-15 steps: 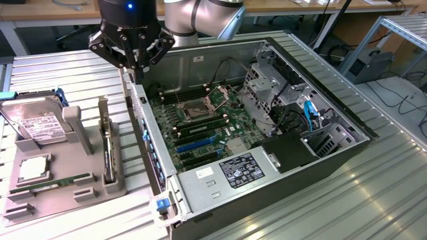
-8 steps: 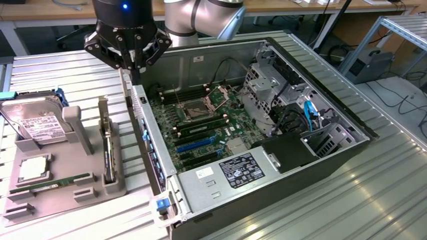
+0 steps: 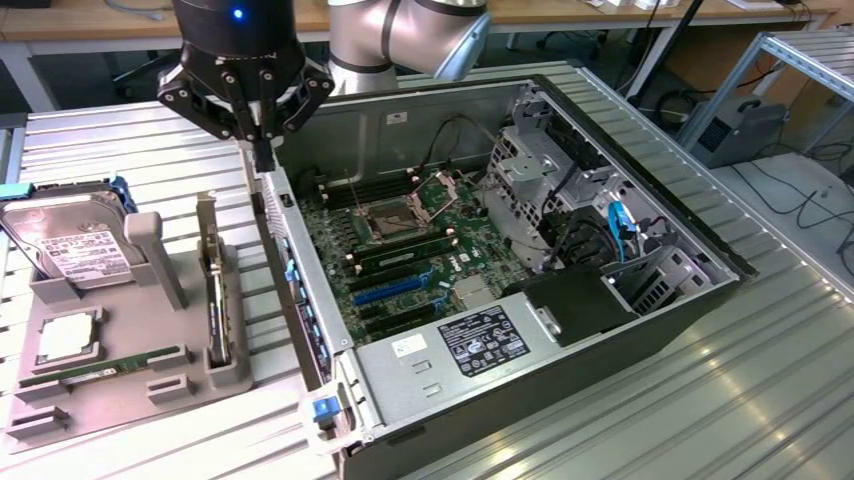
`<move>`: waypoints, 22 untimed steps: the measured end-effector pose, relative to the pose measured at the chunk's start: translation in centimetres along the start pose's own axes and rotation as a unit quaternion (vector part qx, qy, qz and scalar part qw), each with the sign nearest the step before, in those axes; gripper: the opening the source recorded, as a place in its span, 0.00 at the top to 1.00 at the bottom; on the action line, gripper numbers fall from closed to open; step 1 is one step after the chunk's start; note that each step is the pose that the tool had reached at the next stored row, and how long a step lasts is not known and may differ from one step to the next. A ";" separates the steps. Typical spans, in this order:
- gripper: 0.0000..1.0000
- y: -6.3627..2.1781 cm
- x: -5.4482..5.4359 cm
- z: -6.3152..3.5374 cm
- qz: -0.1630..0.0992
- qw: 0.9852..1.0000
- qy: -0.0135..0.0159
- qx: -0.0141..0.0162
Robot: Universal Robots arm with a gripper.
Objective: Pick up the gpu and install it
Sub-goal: 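Reach for the gpu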
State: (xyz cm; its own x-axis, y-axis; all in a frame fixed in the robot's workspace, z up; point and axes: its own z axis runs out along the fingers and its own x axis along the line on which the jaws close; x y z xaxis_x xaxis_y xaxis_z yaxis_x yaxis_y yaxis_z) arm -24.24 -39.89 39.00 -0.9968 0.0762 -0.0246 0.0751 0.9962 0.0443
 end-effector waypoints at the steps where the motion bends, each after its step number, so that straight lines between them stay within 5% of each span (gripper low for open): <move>1: 0.89 -0.01 0.1 0.00 0.000 1.000 0.000 0.000; 22: 0.89 -0.13 1.6 -0.01 0.000 1.000 0.000 0.000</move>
State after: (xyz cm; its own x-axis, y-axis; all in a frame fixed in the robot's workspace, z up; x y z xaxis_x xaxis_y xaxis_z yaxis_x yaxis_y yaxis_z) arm -25.88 -39.89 38.97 -0.9968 0.0762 -0.0245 0.0751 0.9962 0.0443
